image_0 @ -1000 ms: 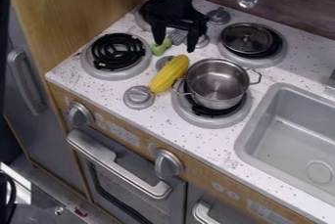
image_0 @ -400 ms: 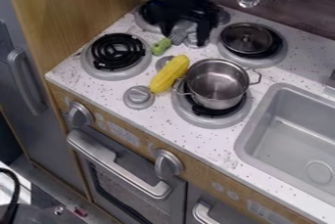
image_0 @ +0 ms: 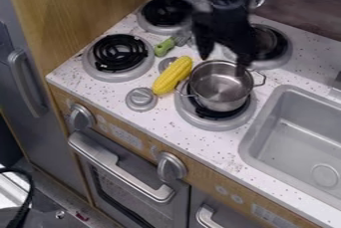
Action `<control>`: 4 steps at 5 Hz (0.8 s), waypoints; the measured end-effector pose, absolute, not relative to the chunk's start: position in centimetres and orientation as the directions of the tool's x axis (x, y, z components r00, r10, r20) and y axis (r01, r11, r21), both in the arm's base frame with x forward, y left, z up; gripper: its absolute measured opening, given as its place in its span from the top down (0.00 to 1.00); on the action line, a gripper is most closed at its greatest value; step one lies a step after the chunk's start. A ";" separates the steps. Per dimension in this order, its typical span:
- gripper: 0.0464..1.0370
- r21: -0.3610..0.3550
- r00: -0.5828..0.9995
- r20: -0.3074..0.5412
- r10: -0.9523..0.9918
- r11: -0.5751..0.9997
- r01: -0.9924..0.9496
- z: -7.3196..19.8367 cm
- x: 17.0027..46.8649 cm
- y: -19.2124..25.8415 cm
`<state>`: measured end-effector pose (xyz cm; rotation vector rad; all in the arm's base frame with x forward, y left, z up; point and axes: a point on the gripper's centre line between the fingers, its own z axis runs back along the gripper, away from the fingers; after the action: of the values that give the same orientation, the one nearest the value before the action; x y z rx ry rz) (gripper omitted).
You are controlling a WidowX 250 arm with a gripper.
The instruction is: Move the silver pot from the lower left burner to the lower right burner
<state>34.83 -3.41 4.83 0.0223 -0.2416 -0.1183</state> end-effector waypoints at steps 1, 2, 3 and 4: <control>0.04 0.072 0.970 0.176 -0.170 0.985 0.160 0.8 34.2 -5.5; 0.04 0.102 0.974 0.135 -0.184 0.980 0.171 -2.1 34.3 -6.0; 0.10 0.119 0.981 0.100 -0.169 0.981 0.157 -4.3 35.2 -5.7; 0.36 0.125 0.981 0.111 -0.159 0.982 0.145 -4.2 35.8 -5.1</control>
<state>35.75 -5.13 -4.24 0.1164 -0.1209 -0.1535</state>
